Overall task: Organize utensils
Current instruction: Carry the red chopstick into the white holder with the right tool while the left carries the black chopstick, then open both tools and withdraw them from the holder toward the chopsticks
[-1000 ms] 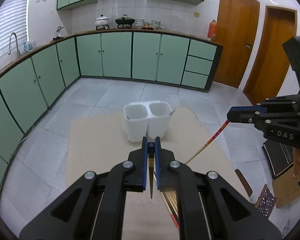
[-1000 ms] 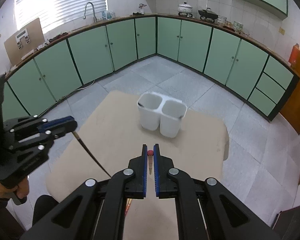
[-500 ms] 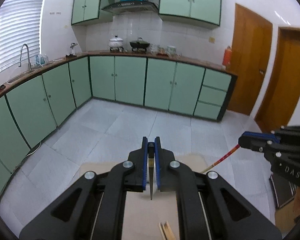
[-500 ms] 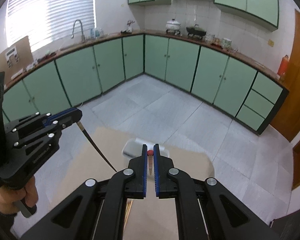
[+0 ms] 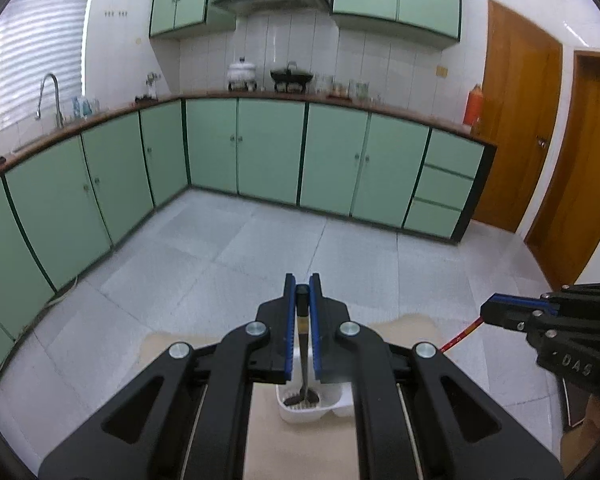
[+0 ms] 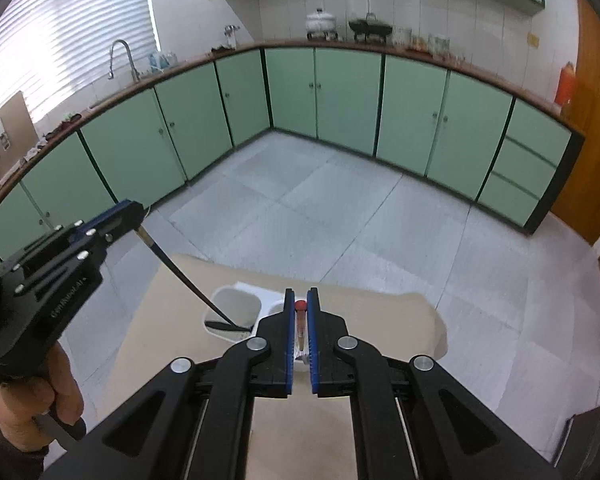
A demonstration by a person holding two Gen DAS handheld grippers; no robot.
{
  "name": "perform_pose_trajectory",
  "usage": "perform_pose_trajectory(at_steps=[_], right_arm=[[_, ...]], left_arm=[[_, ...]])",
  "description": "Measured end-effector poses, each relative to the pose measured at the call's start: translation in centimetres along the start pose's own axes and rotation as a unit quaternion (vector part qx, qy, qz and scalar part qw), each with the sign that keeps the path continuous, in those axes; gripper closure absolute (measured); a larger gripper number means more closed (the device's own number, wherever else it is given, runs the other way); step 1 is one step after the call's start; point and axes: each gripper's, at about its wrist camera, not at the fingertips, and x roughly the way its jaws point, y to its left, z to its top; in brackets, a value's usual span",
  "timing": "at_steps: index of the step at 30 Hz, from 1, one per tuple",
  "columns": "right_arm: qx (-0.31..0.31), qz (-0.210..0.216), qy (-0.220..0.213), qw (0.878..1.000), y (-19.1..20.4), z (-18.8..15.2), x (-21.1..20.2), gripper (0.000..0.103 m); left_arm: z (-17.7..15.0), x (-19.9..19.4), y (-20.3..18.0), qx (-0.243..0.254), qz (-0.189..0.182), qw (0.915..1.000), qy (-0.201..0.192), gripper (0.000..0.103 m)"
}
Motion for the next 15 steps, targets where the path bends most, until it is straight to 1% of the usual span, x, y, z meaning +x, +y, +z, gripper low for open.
perform_pose_trajectory(at_steps=[2, 3, 5, 7, 9, 11, 13, 15], right_arm=[[0.01, 0.014, 0.003, 1.0, -0.7, -0.6, 0.4, 0.09], [0.011, 0.013, 0.0, 1.0, -0.8, -0.7, 0.2, 0.087], [0.006, 0.011, -0.013, 1.0, -1.0, -1.1, -0.6, 0.087], [0.004, 0.015, -0.025, 1.0, -1.0, -1.9, -1.9, 0.087], [0.001, 0.023, -0.037, 0.999, -0.7, -2.9, -3.4, 0.087], [-0.002, 0.038, -0.051, 0.998, -0.4, -4.8, -5.3, 0.087], [-0.012, 0.043, -0.069, 0.997, 0.0, -7.4, -7.1, 0.085], [-0.017, 0.055, -0.082, 0.995, 0.6, -10.7, -8.4, 0.083]], left_arm=[[-0.9, 0.5, 0.4, 0.001, 0.001, 1.0, 0.009, 0.094], [-1.2, 0.6, 0.3, 0.007, 0.002, 0.9999, 0.014, 0.093], [-1.7, 0.1, 0.6, 0.018, 0.007, 0.9997, 0.015, 0.092], [-2.0, -1.3, 1.2, 0.015, -0.001, 0.9998, 0.013, 0.092], [-2.3, -2.7, 1.7, 0.016, -0.001, 0.9998, 0.009, 0.089], [-3.0, -4.8, 2.1, 0.021, -0.005, 0.9998, 0.002, 0.075], [-4.0, -6.8, 2.3, 0.027, -0.006, 0.9996, -0.004, 0.069], [-6.5, -9.3, 2.6, 0.035, -0.017, 0.9992, -0.005, 0.065]])
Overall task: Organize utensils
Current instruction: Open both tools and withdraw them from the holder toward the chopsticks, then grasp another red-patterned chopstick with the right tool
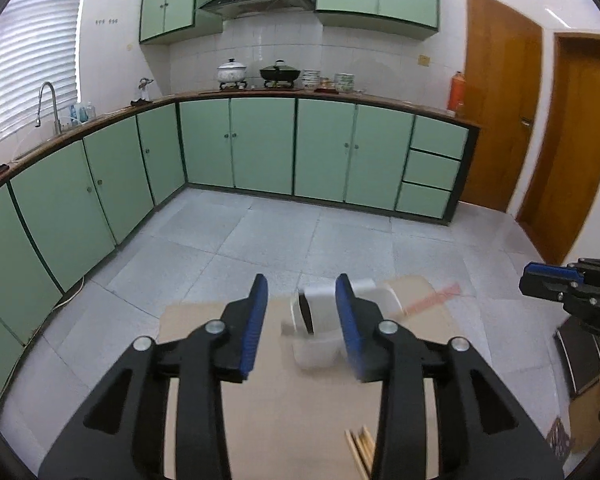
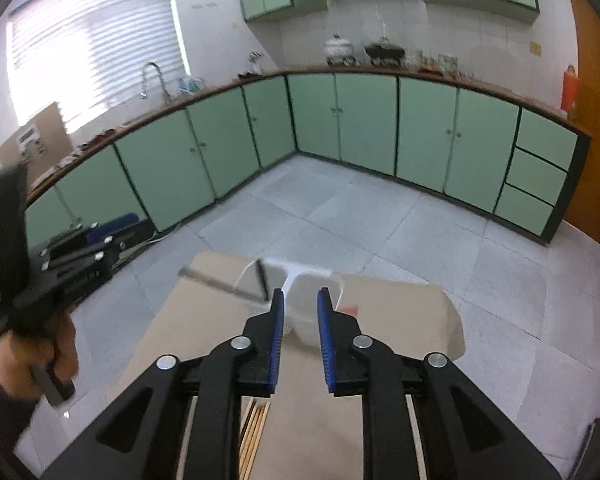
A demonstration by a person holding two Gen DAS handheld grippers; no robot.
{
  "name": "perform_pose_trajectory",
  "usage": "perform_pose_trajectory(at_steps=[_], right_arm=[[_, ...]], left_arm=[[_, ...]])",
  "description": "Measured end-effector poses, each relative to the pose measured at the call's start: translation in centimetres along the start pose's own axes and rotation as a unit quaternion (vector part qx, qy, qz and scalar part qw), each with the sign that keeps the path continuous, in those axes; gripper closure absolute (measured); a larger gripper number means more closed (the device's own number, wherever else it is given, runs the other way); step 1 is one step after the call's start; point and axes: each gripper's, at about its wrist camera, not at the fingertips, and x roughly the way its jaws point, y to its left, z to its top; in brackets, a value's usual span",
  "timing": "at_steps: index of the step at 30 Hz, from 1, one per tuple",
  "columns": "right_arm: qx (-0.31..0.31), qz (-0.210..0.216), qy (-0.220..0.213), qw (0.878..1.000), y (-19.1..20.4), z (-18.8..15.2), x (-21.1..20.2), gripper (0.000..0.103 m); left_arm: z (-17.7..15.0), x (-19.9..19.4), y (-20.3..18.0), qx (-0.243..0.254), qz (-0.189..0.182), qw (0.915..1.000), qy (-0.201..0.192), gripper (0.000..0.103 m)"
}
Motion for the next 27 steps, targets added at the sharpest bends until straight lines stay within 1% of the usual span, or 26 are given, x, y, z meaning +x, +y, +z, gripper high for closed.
perform_pose_trajectory(at_steps=[1, 2, 3, 4, 5, 7, 9, 11, 13, 14, 15, 17, 20, 24, 27], right_arm=[[-0.007, -0.001, -0.007, 1.0, 0.6, -2.3, -0.8, 0.082], [-0.016, -0.004, -0.014, 1.0, 1.2, -4.9, -1.4, 0.082], [-0.022, -0.005, -0.017, 1.0, 1.8, -6.7, -1.6, 0.082], [-0.027, -0.007, -0.016, 0.999, 2.5, -9.6, -1.6, 0.082], [-0.027, -0.007, -0.015, 0.999, 3.0, -12.1, -1.6, 0.082], [-0.023, -0.002, 0.003, 1.0, 4.1, -17.8, -0.8, 0.082], [-0.028, -0.011, 0.02, 0.999, 5.4, -23.9, 0.1, 0.082], [-0.031, -0.013, 0.042, 0.999, 6.4, -28.2, 1.1, 0.082], [-0.038, -0.014, 0.061, 0.997, 7.3, -31.4, 1.6, 0.082], [-0.045, -0.016, 0.063, 0.997, 7.9, -32.7, 1.7, 0.082], [-0.049, -0.015, 0.065, 0.997, 8.4, -33.7, 1.7, 0.082], [-0.054, -0.015, 0.069, 0.996, 8.9, -34.4, 2.1, 0.082], [-0.062, -0.01, 0.062, 0.996, 9.6, -34.5, 2.4, 0.082], [-0.066, -0.001, 0.06, 0.996, 10.2, -34.1, 3.3, 0.082], [-0.064, 0.002, 0.054, 0.996, 10.1, -33.9, 3.6, 0.082]], left_arm=[[-1.1, -0.7, -0.1, 0.003, -0.002, 1.0, 0.001, 0.061], [-2.9, -1.7, -0.2, 0.006, -0.003, 1.0, 0.002, 0.058], [-5.0, -2.6, -0.2, 0.008, -0.004, 1.0, 0.003, 0.057], [-7.0, -3.3, -0.3, 0.01, -0.003, 0.9999, 0.005, 0.057], [-9.8, -4.1, -0.3, 0.008, -0.002, 0.9999, 0.009, 0.056], [-14.9, -4.9, -0.5, 0.001, -0.004, 0.9997, 0.025, 0.056], [-18.8, -5.5, -0.9, -0.001, -0.007, 0.9993, 0.036, 0.056], [-23.3, -6.2, -1.2, -0.01, -0.01, 0.9987, 0.05, 0.056], [-26.5, -6.6, -1.5, -0.013, -0.006, 0.9982, 0.058, 0.056], [-28.5, -6.6, -1.8, -0.014, -0.006, 0.9974, 0.07, 0.056], [-29.8, -6.6, -1.9, -0.023, -0.01, 0.9966, 0.079, 0.056], [-31.8, -6.2, -2.5, -0.031, -0.023, 0.9943, 0.099, 0.056], [-33.5, -5.5, -3.8, -0.022, -0.028, 0.9933, 0.11, 0.056], [-33.9, -5.5, -2.8, -0.053, -0.023, 0.9924, 0.109, 0.056], [-34.0, -5.8, -2.4, -0.056, -0.022, 0.9923, 0.108, 0.056]])
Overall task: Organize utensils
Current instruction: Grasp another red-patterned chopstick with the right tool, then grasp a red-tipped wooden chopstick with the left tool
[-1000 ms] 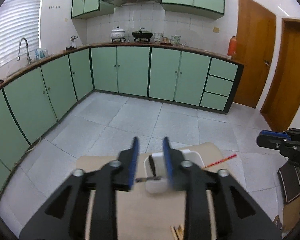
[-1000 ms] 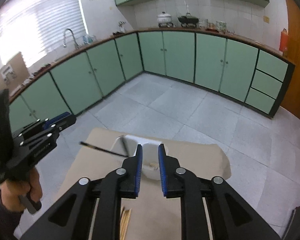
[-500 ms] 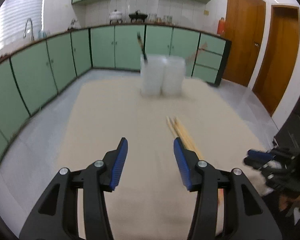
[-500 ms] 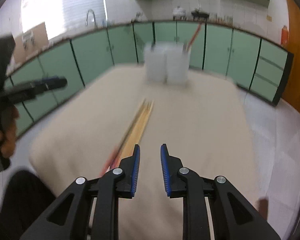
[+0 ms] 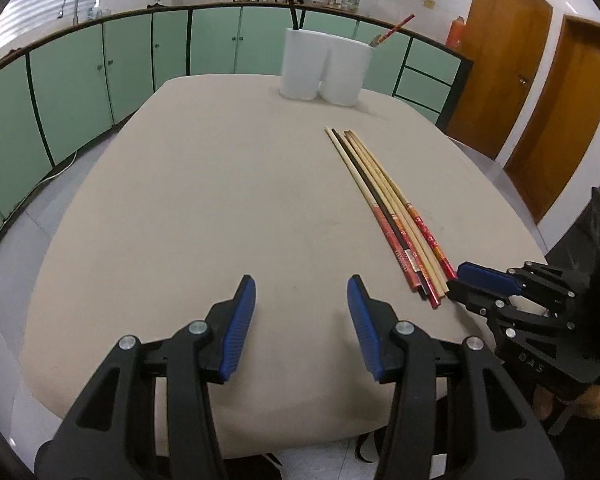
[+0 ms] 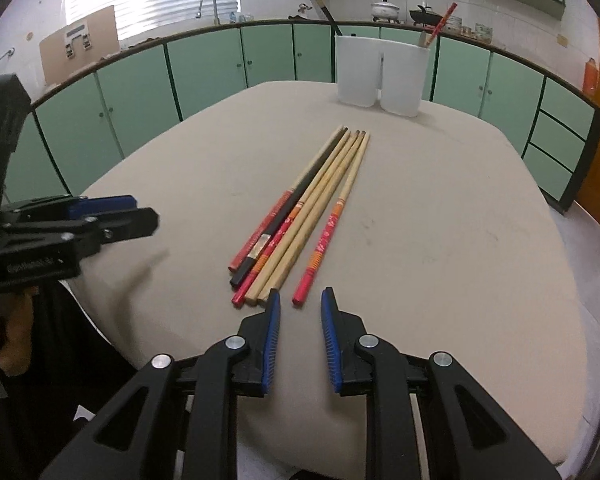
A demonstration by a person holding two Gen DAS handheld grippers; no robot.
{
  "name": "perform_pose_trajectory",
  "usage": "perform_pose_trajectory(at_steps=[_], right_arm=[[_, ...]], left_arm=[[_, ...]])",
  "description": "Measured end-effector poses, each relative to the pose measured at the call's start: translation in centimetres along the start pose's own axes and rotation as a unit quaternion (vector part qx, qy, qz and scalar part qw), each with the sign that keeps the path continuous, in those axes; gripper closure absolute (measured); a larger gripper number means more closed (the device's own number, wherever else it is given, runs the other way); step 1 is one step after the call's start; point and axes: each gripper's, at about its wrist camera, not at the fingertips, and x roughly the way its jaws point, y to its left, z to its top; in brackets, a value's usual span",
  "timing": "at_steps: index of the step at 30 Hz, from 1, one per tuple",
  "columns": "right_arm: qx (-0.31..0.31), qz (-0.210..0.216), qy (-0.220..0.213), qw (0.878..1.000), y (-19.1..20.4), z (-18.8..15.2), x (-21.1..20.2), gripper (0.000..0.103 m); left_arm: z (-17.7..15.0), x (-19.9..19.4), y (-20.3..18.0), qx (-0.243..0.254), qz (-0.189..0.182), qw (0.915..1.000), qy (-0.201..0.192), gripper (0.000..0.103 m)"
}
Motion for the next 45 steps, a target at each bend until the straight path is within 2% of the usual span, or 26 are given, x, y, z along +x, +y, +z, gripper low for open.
perform_pose_trajectory(at_steps=[2, 4, 10, 19, 24, 27, 28, 30, 32, 34, 37, 41, 45], right_arm=[[0.001, -0.004, -0.004, 1.0, -0.1, 0.0, 0.0, 0.083], [0.012, -0.007, -0.005, 1.0, -0.8, -0.2, -0.1, 0.096], [0.061, -0.032, -0.013, 0.998, -4.1, -0.8, -1.1, 0.097], [0.097, -0.019, -0.018, 0.995, -5.5, -1.3, -1.5, 0.097], [0.1, -0.015, -0.02, 0.995, -5.9, -1.3, -1.4, 0.097], [0.099, -0.014, -0.021, 0.995, -5.9, -1.4, -1.4, 0.097], [0.098, -0.015, -0.021, 0.995, -5.9, -1.4, -1.4, 0.097], [0.097, -0.016, -0.022, 0.995, -5.9, -1.4, -1.4, 0.097], [0.096, -0.018, -0.023, 0.995, -5.7, -1.5, -1.5, 0.097], [0.092, -0.017, -0.023, 0.995, -5.3, -1.5, -1.4, 0.097], [0.077, -0.019, -0.024, 0.997, -4.3, -1.4, -1.3, 0.094], [0.068, -0.021, -0.025, 0.997, -3.3, -1.3, -1.1, 0.093], [0.066, -0.025, -0.027, 0.997, -2.8, -1.3, -1.1, 0.092]], left_arm=[[-0.1, -0.1, -0.3, 0.01, -0.003, 0.9999, 0.0, 0.056], [-0.2, 0.1, -1.0, 0.019, -0.011, 0.9997, 0.001, 0.057], [-0.9, 2.1, -4.6, 0.061, -0.024, 0.9977, 0.015, 0.057], [-0.7, 3.5, -7.5, 0.087, -0.009, 0.9961, 0.012, 0.057], [-0.3, 3.9, -7.7, 0.075, -0.001, 0.9972, 0.01, 0.056], [-0.2, 4.2, -7.8, 0.066, 0.016, 0.9977, 0.005, 0.057], [-0.2, 4.2, -7.7, 0.062, 0.02, 0.9979, 0.004, 0.058], [-0.1, 4.0, -7.2, 0.045, 0.023, 0.9987, -0.001, 0.07], [-0.2, 3.8, -6.6, 0.033, 0.021, 0.9992, -0.004, 0.086], [-0.1, 3.7, -6.2, 0.028, 0.019, 0.9994, -0.004, 0.09], [-0.2, 3.7, -6.4, 0.039, 0.016, 0.9991, -0.006, 0.085], [-0.3, 3.8, -7.0, 0.053, 0.014, 0.9984, -0.013, 0.065], [-0.4, 3.6, -7.2, 0.053, 0.014, 0.9984, -0.016, 0.062]])
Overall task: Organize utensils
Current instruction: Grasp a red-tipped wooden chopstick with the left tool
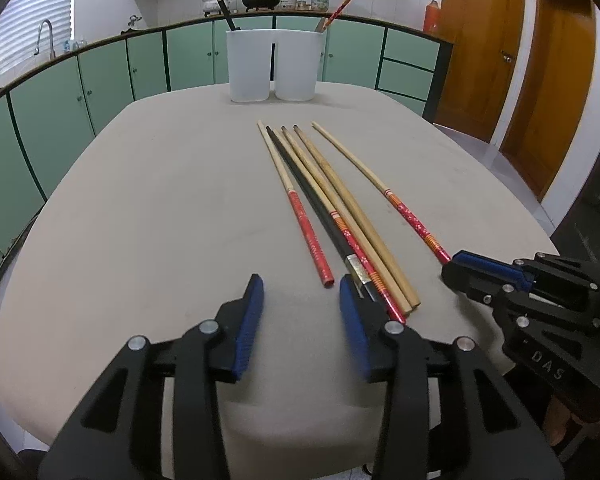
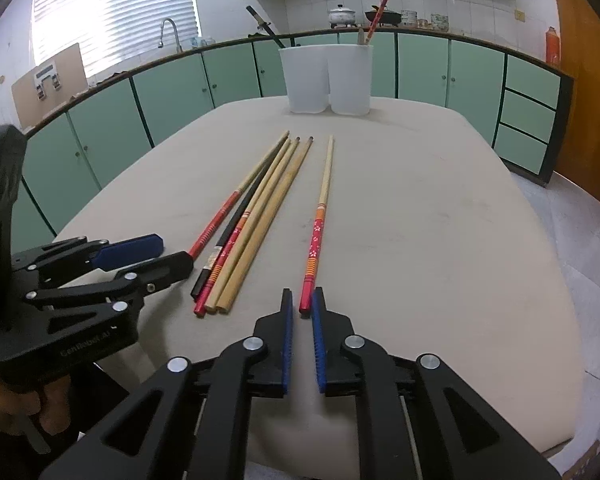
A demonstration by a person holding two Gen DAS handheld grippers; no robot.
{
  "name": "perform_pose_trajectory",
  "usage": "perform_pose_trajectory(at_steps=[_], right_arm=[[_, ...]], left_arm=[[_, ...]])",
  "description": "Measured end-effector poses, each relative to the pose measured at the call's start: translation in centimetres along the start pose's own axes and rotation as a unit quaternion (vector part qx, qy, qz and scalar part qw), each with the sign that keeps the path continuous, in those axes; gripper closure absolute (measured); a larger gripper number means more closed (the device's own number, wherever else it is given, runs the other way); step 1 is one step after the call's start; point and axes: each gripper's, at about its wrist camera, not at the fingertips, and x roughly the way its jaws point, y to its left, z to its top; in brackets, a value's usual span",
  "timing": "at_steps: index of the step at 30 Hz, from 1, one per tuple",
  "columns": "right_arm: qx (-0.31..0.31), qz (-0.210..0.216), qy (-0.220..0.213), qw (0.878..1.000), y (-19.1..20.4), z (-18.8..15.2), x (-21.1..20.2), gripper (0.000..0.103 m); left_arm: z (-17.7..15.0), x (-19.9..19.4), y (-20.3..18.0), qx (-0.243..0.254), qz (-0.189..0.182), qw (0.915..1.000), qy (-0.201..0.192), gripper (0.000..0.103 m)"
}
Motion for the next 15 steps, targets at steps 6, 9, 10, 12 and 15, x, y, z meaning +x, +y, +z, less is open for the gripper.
perform_pose_trajectory(at_steps=[6, 9, 10, 12, 15], right_arm=[[0.001, -0.001, 0.0, 1.0, 0.0, 0.1, 0.1, 0.092], [0.002, 0.001, 0.0, 1.0, -0.1, 0.1, 0.1, 0.092], [0.002, 0.001, 0.0, 1.0, -0.2, 0.1, 0.1, 0.092], [0.0, -0.001, -0.001, 1.0, -0.1, 0.1, 0.1, 0.092], [-0.001, -0.01, -0.005, 1.0, 0.1, 0.0, 0.1, 0.095]], left_arm=[[0.1, 0.2, -0.2, 0.002, -0.002, 1.0, 0.0, 0.061], [0.3, 0.7, -0.3, -0.002, 0.002, 1.0, -0.004, 0.06], [0.4, 0.8, -0.3, -0.003, 0.004, 1.0, -0.006, 0.061], [0.5, 1.0, -0.2, -0.009, 0.005, 0.9999, -0.013, 0.075], [0.4, 1.1, 0.2, -0.022, 0.01, 0.9995, -0.022, 0.097]])
